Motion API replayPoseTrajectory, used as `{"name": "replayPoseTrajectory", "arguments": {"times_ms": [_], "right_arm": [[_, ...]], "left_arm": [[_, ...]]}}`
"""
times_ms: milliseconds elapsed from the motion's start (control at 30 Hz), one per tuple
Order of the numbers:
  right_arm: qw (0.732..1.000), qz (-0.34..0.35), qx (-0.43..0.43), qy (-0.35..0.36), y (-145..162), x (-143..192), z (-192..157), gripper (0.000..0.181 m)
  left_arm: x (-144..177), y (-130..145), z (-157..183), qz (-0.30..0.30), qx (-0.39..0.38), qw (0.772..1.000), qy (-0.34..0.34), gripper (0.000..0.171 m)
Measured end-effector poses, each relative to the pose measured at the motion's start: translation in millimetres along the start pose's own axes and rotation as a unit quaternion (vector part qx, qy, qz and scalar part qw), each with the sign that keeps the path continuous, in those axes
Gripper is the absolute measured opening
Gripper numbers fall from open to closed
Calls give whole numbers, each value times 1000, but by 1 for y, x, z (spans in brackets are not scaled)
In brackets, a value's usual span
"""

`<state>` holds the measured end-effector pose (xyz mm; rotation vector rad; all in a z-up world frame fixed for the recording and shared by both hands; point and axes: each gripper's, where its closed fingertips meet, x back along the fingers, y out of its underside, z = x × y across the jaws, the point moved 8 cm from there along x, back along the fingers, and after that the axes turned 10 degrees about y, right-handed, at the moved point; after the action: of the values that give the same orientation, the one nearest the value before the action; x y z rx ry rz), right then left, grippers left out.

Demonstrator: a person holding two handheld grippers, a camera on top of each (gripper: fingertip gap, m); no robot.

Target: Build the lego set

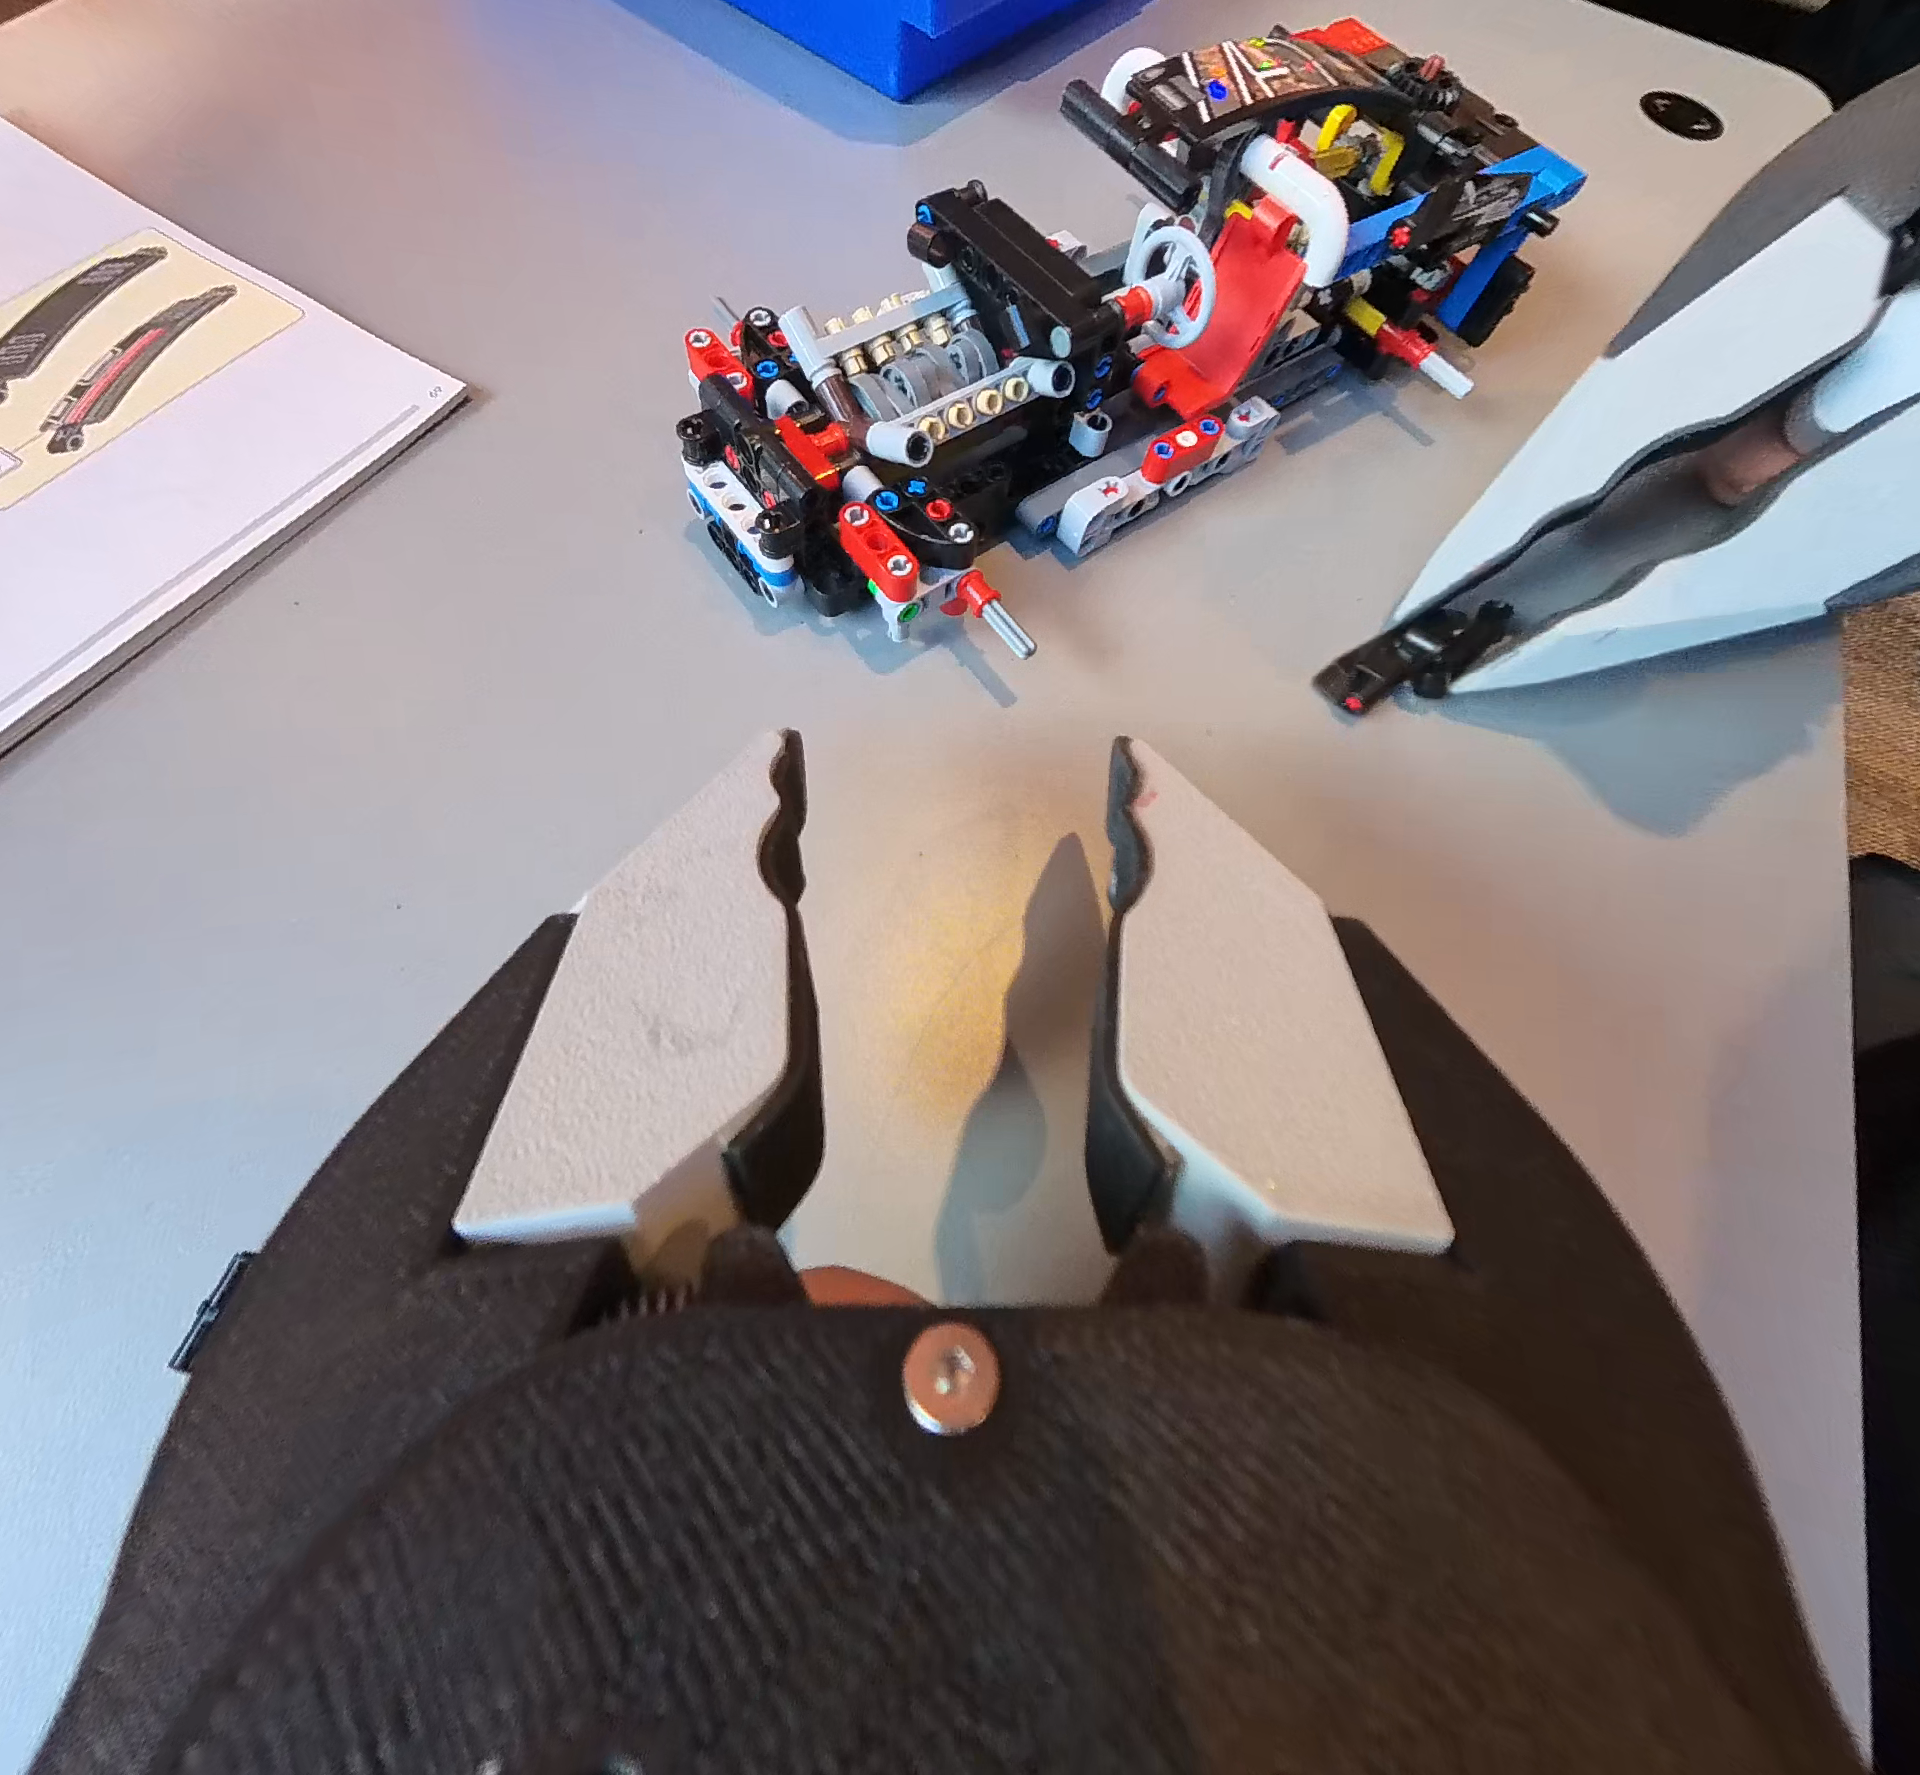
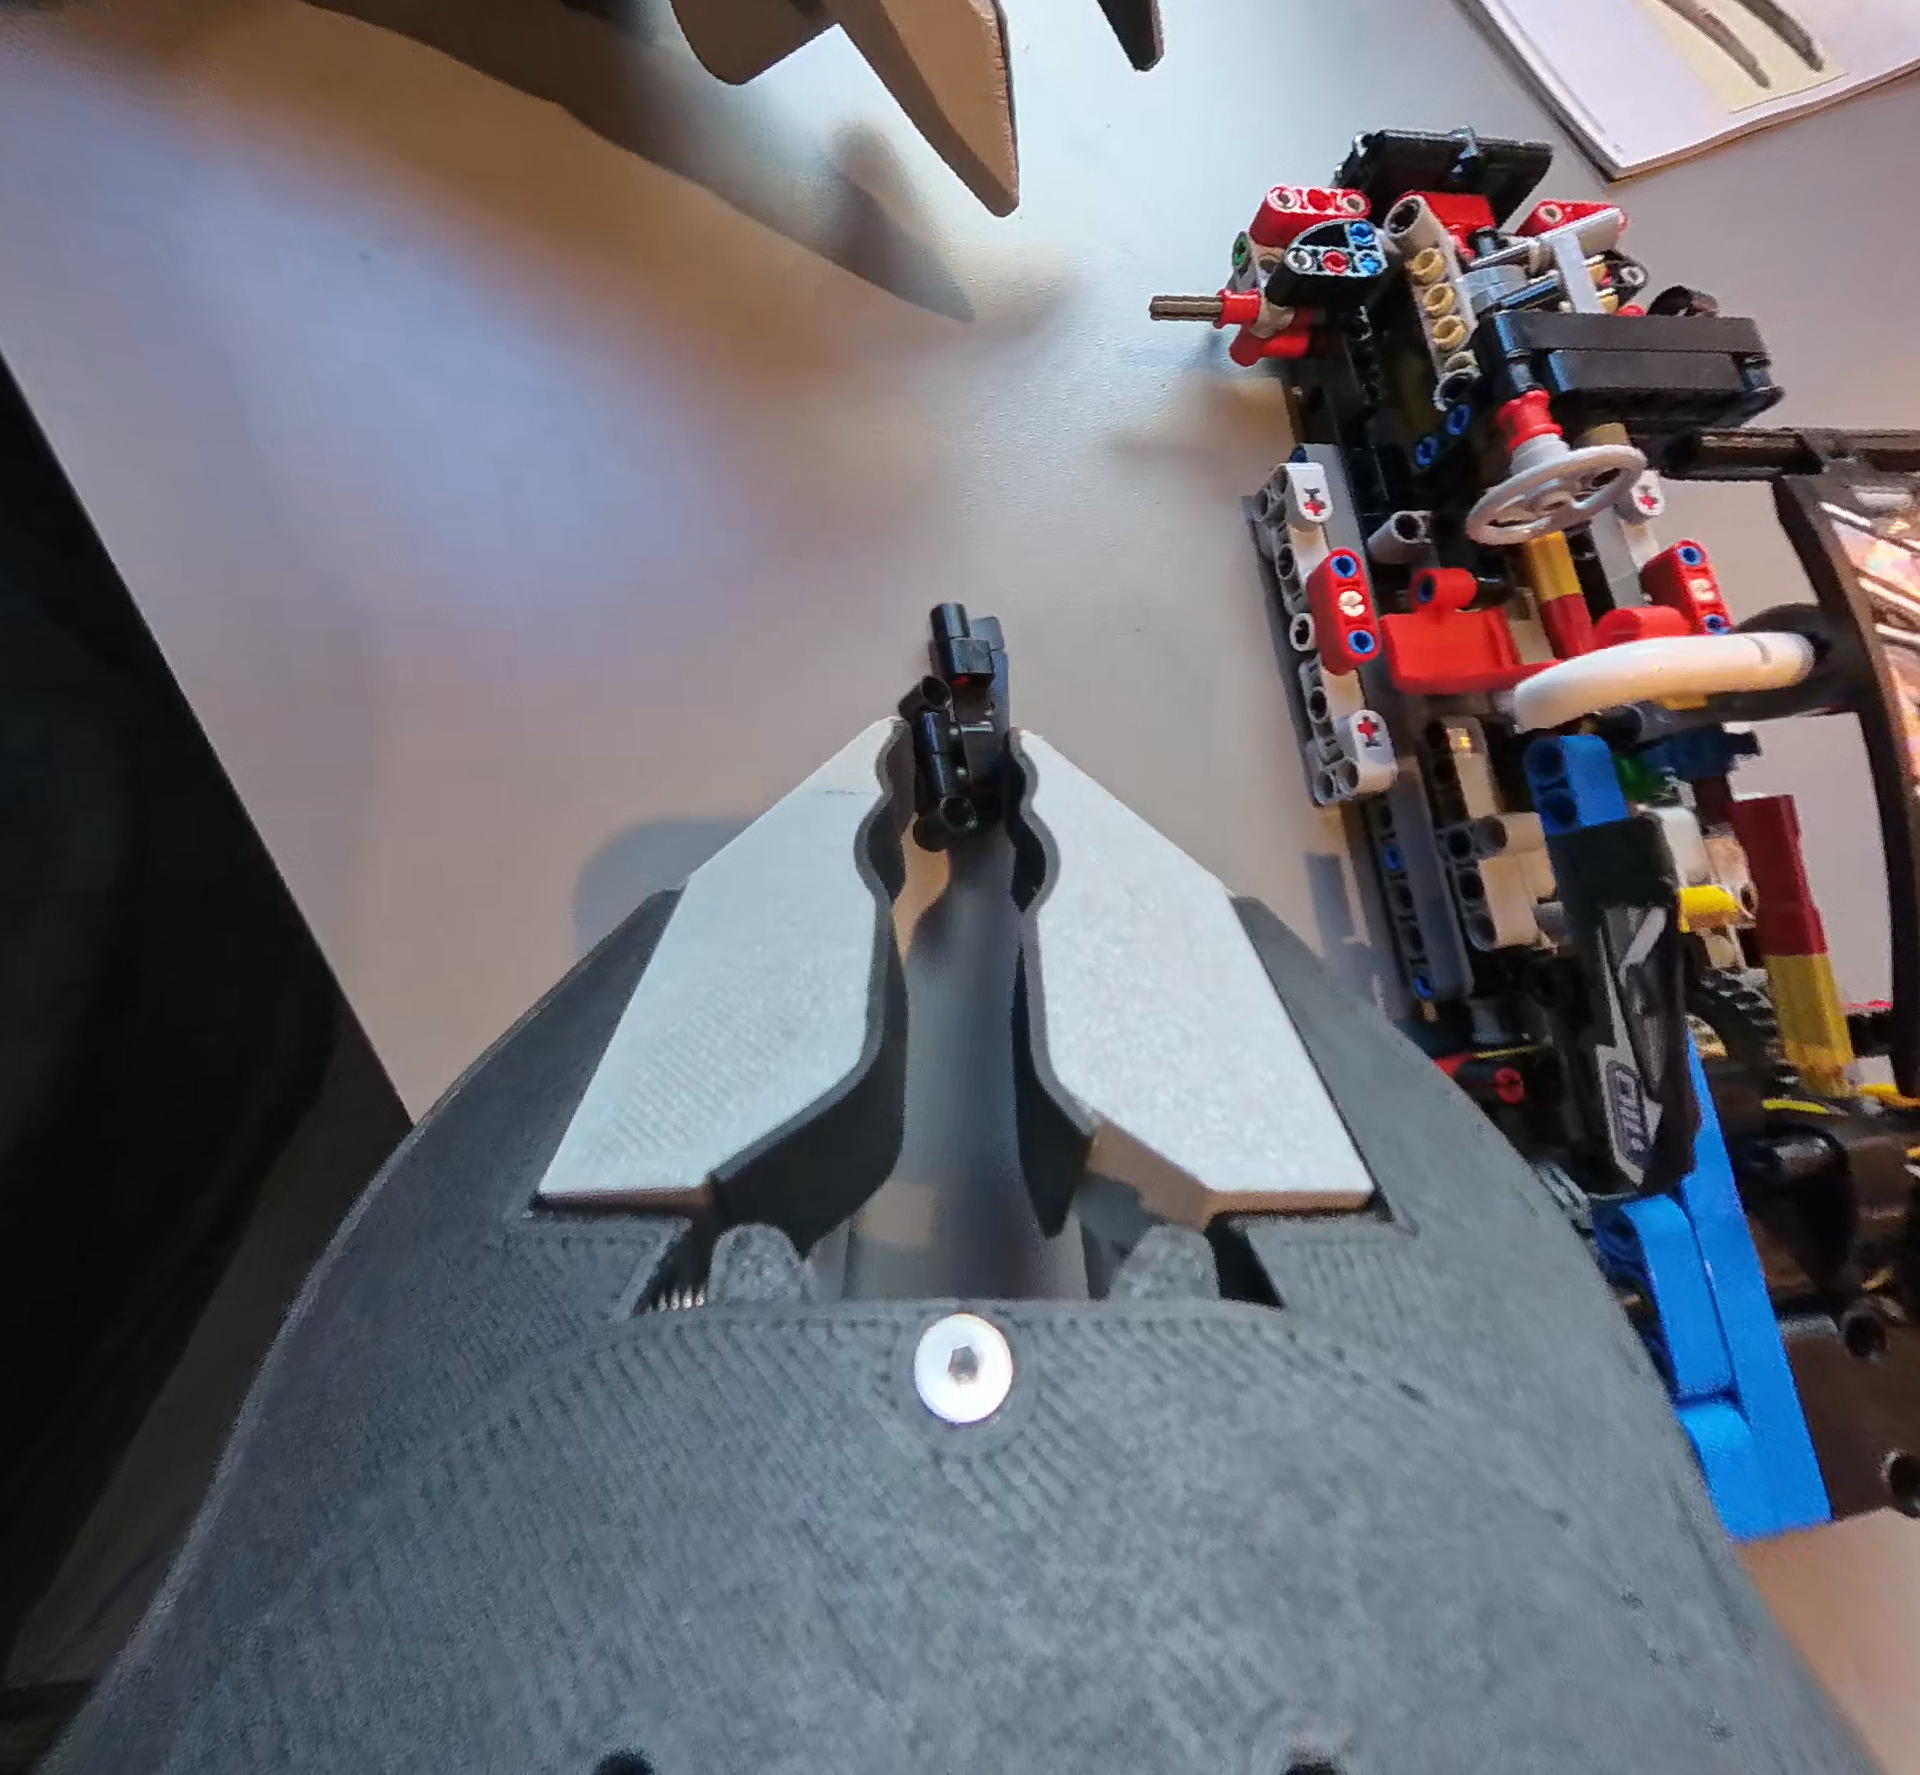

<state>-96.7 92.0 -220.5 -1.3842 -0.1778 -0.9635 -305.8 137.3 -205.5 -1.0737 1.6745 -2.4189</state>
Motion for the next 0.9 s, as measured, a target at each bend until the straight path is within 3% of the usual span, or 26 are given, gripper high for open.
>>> {"name": "replayPoseTrajectory", "arguments": {"times_ms": [233, 533, 767, 900], "right_arm": [[996, 64, 20, 63, -16, 8, -3, 13], [976, 116, 117, 144, -40, 13, -10, 14], [965, 136, 151, 164, -44, 16, -16, 14], [957, 144, 171, 183, -44, 17, -18, 13]], "left_arm": [[-2, 1, 8, -9, -30, 999, 18, 56], [-8, -5, 40, 15, -73, 987, 142, 46], [-11, -12, 48, 31, -21, 974, 225, 43], [-7, -14, 44, 52, 20, 961, 271, 28]]}}
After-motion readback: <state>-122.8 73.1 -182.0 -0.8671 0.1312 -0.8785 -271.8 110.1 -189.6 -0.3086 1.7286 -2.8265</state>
